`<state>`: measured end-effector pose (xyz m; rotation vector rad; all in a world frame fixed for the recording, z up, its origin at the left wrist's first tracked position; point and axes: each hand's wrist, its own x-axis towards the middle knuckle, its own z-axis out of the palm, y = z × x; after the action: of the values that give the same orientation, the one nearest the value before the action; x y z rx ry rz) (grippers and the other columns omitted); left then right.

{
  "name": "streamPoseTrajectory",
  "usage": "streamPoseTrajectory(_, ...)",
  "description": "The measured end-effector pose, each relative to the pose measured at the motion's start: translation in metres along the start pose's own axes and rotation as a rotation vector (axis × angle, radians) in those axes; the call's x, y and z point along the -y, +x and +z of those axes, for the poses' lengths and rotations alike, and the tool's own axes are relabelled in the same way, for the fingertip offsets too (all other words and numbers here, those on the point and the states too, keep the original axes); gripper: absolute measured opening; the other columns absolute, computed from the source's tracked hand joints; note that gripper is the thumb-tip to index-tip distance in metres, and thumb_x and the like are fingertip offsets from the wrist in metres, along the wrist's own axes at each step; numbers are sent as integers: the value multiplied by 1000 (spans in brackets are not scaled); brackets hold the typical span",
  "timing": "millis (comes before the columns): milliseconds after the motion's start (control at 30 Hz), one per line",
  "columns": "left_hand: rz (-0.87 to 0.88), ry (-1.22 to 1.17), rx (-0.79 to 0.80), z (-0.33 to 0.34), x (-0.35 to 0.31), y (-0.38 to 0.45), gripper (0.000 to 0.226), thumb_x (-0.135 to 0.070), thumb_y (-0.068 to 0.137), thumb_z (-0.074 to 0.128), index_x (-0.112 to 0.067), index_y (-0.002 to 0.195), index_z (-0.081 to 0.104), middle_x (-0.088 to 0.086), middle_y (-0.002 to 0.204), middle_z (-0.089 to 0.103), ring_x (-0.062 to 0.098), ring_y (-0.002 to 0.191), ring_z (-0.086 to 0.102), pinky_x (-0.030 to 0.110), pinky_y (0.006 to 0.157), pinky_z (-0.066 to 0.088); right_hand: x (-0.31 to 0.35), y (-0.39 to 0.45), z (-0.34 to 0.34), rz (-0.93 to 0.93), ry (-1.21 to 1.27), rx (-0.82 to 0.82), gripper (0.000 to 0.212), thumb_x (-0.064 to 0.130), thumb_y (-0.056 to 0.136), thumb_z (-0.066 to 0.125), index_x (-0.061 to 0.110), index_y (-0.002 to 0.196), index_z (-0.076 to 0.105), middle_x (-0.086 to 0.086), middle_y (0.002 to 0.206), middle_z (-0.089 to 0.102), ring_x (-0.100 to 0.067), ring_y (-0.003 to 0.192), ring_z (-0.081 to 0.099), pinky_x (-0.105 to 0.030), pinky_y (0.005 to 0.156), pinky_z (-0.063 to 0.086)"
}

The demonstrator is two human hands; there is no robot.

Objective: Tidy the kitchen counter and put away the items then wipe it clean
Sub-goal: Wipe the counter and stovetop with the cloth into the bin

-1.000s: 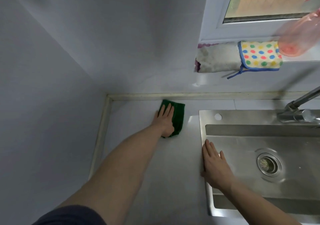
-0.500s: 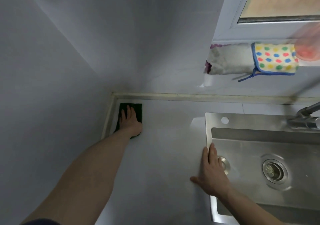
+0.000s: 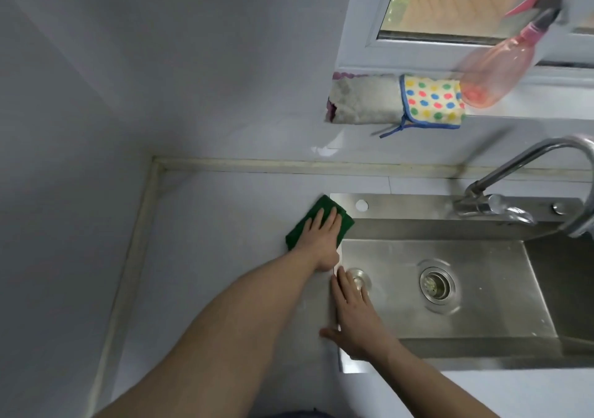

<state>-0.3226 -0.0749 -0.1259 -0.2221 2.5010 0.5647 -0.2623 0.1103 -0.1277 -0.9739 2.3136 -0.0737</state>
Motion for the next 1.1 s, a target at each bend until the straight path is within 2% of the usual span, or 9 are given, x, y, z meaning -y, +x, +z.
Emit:
streamPoseTrajectory(100, 19, 77, -6, 3, 34, -18, 94, -25, 93, 50, -16, 161, -14, 0, 168, -21, 25, 155, -19, 45, 128, -2, -7, -31, 12, 12, -13, 18, 110, 57, 92, 58, 8, 159, -14, -7, 163, -29, -26, 154, -21, -47, 126, 1)
streamPoseTrajectory(167, -33, 58, -17, 7, 63, -39, 95, -29, 94, 50, -16, 160, -17, 0, 167, -23, 25, 154, -21, 45, 128, -2, -10, -46, 22, 31, -17, 40, 107, 57, 94, 54, 8, 159, -16, -5, 159, -33, -26, 154, -23, -48, 127, -1)
streamPoseTrajectory(333, -250, -23, -69, 30, 137, -107, 88, -30, 100, 38, -16, 156, -28, 1, 164, -32, 24, 153, -25, 42, 127, -7, -14, -72, 39, 30, -55, 33, 100, 59, 98, 46, 8, 159, -15, -7, 163, -33, -26, 152, -27, -48, 126, -3)
streamPoseTrajectory(500, -498, -107, -82, 57, 214, -184, 79, -31, 106, 29, -16, 153, -33, 2, 163, -35, 25, 154, -22, 44, 127, -6, -21, -93, 53, 84, -58, 24, 99, 61, 99, 42, 9, 158, -18, -7, 161, -34, -26, 153, -24, -47, 125, -5)
streamPoseTrajectory(600, -584, -156, -97, 78, 228, -215, 78, -30, 107, 30, -16, 153, -32, 3, 164, -33, 26, 154, -23, 46, 127, -5, -32, -111, 66, 127, -61, -18, 99, 59, 98, 44, 9, 158, -16, -9, 163, -31, -28, 154, -20, -47, 125, -2)
streamPoseTrajectory(767, -593, -221, -163, 117, 179, -236, 80, -28, 105, 32, -16, 154, -30, 2, 164, -31, 26, 153, -23, 46, 127, -7, -51, -142, 93, 200, 3, -81, 98, 59, 97, 46, 9, 160, -11, -10, 167, -22, -29, 156, -15, -44, 127, 2)
streamPoseTrajectory(833, -558, -196, -161, 135, 143, -242, 83, -28, 103, 33, -14, 154, -30, 4, 164, -32, 27, 153, -23, 47, 126, -7, -58, -150, 98, 202, 3, -82, 98, 60, 97, 45, 11, 160, -13, -9, 166, -24, -28, 155, -16, -43, 126, 2)
streamPoseTrajectory(967, -365, -70, -114, 162, 46, -236, 92, -27, 98, 40, -13, 147, -37, 7, 161, -37, 31, 151, -27, 51, 124, -13, -65, -150, 101, 168, 48, -101, 98, 56, 97, 50, 9, 160, -9, -9, 167, -21, -28, 155, -16, -44, 126, 3)
streamPoseTrajectory(1100, -148, 29, -23, 198, -46, -220, 98, -24, 92, 48, -10, 157, -24, 7, 162, -35, 31, 149, -32, 55, 124, -10, -77, -153, 100, 115, 112, -116, 95, 40, 97, 60, 6, 161, -2, -8, 168, -17, -23, 156, -13, -36, 127, 3)
